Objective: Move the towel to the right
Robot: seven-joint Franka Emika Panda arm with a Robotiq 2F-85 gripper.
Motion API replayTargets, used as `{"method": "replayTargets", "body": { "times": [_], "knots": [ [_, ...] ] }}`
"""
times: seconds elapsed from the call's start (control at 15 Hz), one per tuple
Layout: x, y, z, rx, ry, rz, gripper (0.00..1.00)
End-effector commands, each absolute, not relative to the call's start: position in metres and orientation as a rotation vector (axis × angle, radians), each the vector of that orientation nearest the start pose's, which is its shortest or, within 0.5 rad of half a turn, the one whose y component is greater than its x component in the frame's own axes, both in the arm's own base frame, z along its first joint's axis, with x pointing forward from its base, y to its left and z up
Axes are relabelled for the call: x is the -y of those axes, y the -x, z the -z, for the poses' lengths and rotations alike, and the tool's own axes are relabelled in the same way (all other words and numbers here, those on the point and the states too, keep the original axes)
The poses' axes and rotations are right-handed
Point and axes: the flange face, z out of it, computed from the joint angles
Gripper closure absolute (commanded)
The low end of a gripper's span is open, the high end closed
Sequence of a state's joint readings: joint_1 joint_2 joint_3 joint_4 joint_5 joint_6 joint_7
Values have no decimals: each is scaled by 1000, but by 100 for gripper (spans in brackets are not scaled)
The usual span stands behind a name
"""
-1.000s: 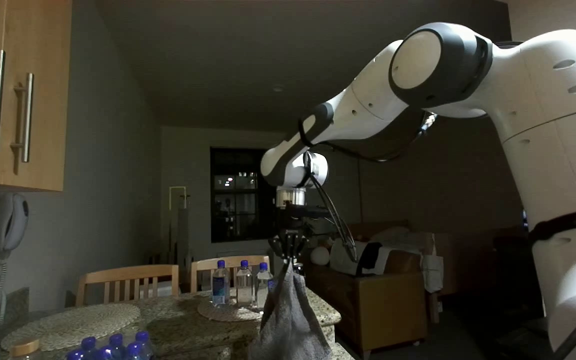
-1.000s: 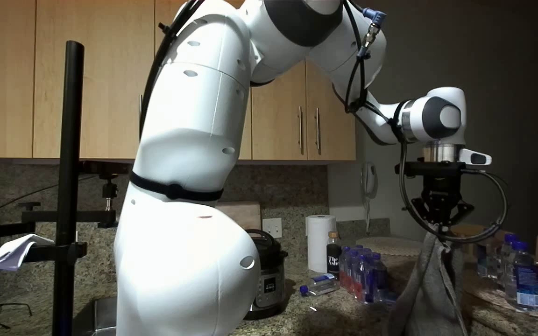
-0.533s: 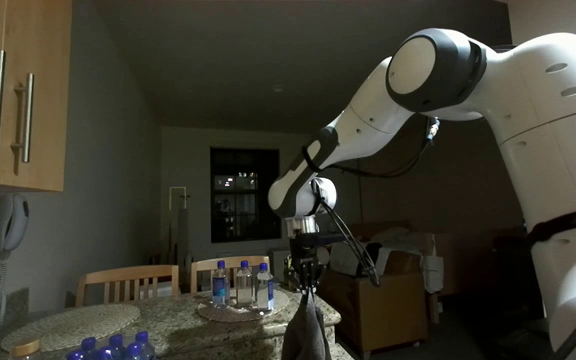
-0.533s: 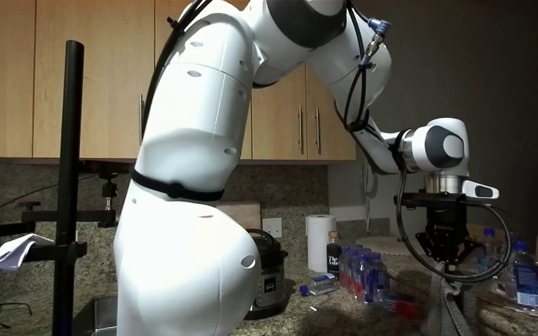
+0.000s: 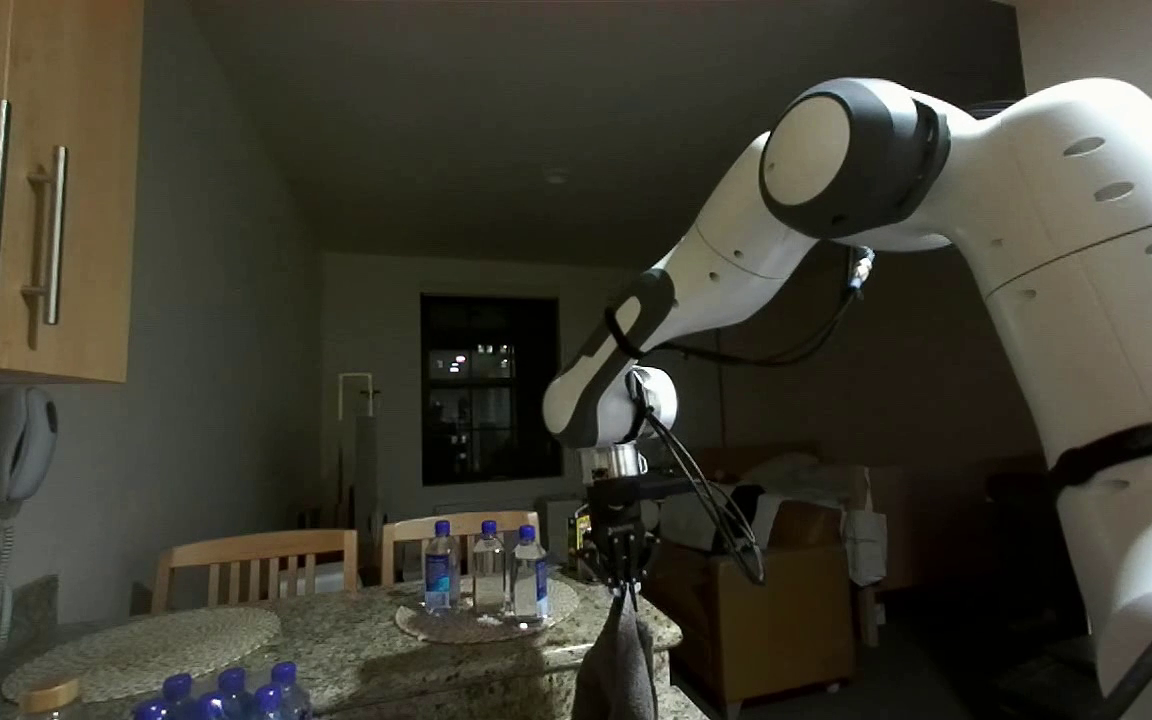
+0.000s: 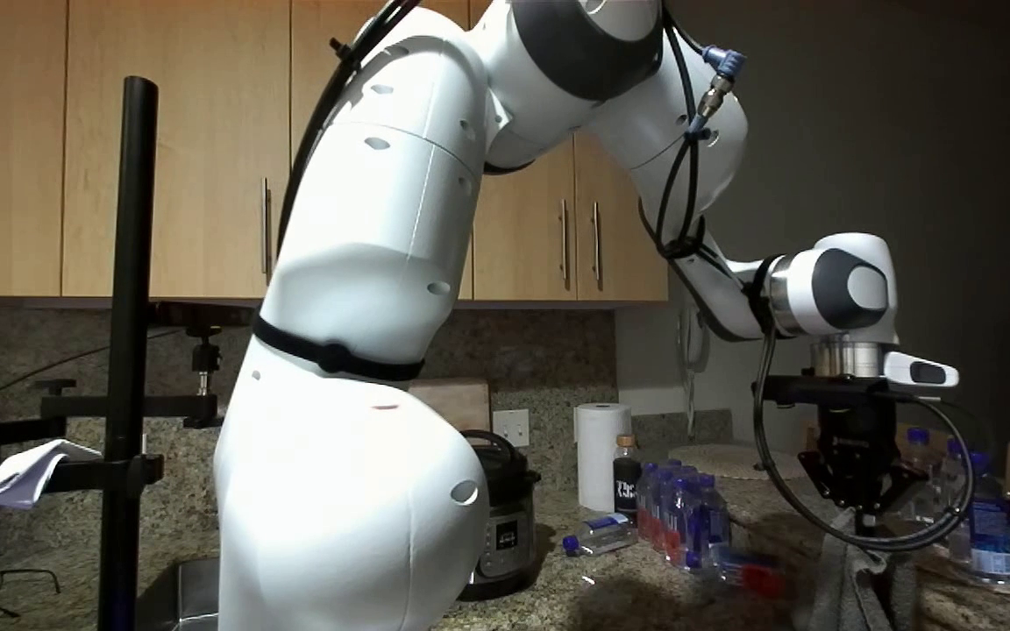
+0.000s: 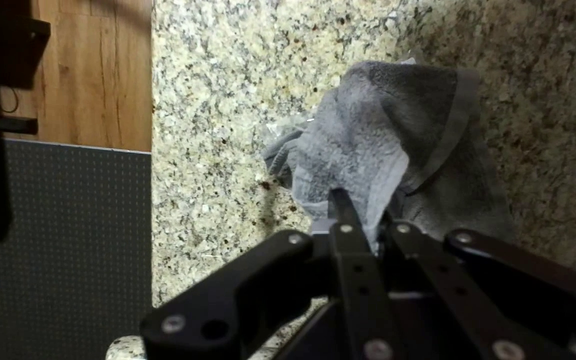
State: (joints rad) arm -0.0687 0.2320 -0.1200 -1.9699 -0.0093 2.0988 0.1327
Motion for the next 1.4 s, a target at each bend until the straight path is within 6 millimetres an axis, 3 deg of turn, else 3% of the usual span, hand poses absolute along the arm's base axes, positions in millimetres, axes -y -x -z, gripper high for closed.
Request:
{"method": "replayTargets", "body": {
  "times": [0.0, 0.2, 0.53, 0.87, 1.33],
  "knots": [
    [140, -577, -336, -556, 3114, -201, 92],
    [156, -567, -325, -554, 3126, -255, 92],
    [153, -549, -319, -314, 3164, -351, 92],
    [174, -532, -312, -152, 3218, -465, 92],
    [190, -527, -323, 85, 3246, -330, 92]
  ]
}}
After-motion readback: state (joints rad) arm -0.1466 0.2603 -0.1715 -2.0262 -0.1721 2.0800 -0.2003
